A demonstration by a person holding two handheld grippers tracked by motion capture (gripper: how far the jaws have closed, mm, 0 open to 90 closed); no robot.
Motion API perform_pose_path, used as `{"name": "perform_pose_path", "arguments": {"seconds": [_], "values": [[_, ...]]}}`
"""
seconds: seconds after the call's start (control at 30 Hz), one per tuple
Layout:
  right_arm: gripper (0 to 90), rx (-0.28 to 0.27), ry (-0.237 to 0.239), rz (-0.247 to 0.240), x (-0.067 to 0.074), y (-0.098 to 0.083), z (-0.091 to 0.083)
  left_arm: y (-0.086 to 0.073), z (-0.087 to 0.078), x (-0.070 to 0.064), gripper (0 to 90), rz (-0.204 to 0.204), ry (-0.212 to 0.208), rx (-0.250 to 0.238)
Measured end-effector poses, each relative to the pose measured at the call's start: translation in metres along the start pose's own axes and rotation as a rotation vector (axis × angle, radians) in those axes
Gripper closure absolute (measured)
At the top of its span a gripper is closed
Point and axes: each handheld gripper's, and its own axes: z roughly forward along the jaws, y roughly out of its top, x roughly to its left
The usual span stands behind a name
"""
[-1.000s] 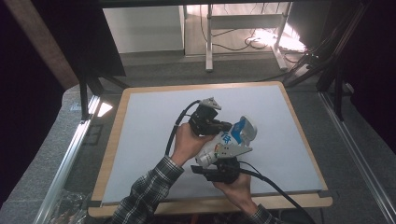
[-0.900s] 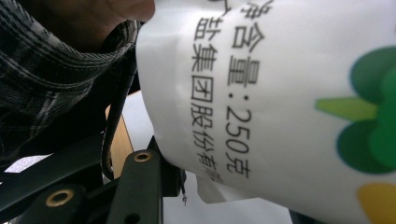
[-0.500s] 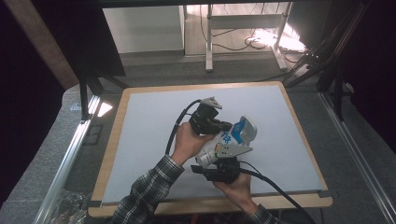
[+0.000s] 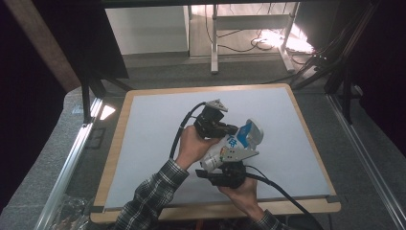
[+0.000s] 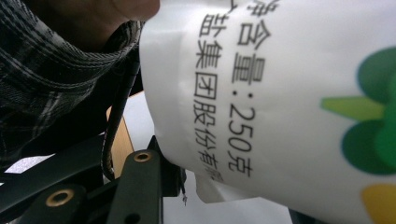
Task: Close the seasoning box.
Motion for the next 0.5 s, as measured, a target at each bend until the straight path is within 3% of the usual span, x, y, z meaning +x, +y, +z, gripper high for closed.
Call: {"name": "perform_pose_path", "arguments": {"seconds": [0.5], "values": [[59.7,0.0,0.001,-0.001,0.0011,0.001,0.0003,0.0008,-0.0002,0.0003,88.7,0.002,-0.001,0.009]]}}
